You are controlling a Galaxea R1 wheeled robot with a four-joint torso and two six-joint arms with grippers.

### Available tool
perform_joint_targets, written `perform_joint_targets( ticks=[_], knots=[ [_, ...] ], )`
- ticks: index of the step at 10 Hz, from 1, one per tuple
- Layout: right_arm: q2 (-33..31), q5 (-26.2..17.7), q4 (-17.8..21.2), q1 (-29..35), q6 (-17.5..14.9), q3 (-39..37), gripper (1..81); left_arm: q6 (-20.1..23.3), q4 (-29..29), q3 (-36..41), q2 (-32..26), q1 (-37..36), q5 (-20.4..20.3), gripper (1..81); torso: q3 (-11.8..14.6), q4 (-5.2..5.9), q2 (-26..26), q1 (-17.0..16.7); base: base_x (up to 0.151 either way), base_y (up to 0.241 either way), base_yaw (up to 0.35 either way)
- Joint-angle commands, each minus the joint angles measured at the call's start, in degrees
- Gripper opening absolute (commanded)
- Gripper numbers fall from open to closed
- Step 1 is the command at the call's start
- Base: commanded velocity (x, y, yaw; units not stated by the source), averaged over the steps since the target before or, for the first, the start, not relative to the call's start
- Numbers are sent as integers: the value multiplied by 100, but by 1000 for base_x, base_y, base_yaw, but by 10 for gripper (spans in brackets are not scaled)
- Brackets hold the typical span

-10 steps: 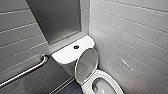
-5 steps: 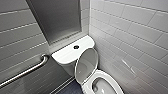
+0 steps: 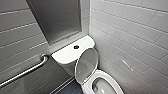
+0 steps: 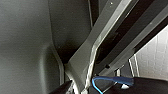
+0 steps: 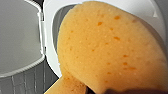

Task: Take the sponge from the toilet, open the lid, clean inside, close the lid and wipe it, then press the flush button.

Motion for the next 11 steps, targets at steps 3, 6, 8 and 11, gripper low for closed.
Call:
perform_joint_targets(
  ticks=[3,6,8,11],
  knots=[
    [123,-1727,-10,1442,-4,-320,10,24,54,137,-44,22,389,811,0,0,0,0,0,0,0],
    [827,-2342,-10,1987,5,-900,10,24,54,137,-44,22,389,811,0,0,0,0,0,0,0],
    [1406,-2825,-36,2321,5,-1313,10,24,54,136,-44,22,389,811,0,0,0,0,0,0,0],
    [2067,-3231,-63,2778,5,-1938,10,24,54,128,-35,22,389,811,0,0,0,0,0,0,0]
  ],
)
